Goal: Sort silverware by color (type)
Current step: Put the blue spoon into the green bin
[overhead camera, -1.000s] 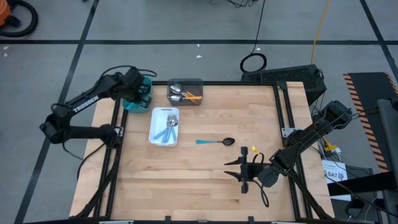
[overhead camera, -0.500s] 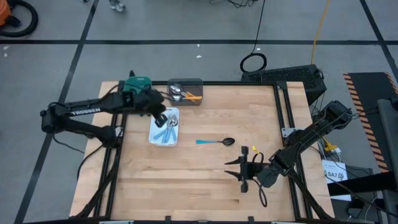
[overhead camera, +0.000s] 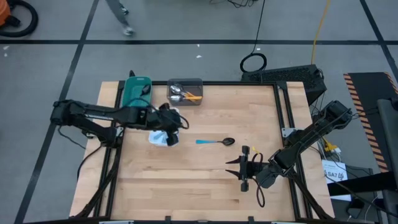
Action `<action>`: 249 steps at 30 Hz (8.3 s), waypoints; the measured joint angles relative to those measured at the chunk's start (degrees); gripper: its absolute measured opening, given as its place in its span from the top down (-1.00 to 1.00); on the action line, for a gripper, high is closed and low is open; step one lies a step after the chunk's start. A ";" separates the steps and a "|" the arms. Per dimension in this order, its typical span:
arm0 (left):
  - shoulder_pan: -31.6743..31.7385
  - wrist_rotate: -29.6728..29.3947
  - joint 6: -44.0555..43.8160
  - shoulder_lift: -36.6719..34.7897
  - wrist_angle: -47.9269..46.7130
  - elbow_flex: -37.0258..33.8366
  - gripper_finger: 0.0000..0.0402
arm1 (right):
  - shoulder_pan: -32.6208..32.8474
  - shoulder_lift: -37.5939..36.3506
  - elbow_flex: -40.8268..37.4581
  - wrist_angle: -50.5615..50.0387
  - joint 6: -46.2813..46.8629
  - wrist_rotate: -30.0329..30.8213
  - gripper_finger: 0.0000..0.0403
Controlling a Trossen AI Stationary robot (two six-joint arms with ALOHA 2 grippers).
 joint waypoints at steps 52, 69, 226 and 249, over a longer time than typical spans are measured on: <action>-9.93 -8.48 2.13 30.06 28.35 0.00 0.77 | -14.29 0.03 -8.24 -15.49 11.77 1.31 0.96; -8.80 -8.87 6.81 32.38 32.05 -0.11 0.05 | -14.29 0.03 -8.24 -16.46 11.79 1.32 0.98; -12.79 -30.66 -17.04 24.62 -60.00 61.31 0.97 | 12.13 -8.67 8.04 -43.54 25.28 -4.18 0.98; -12.62 -49.08 -34.89 -2.26 -58.21 32.62 0.97 | 11.97 -8.67 8.04 -42.64 20.78 0.20 0.98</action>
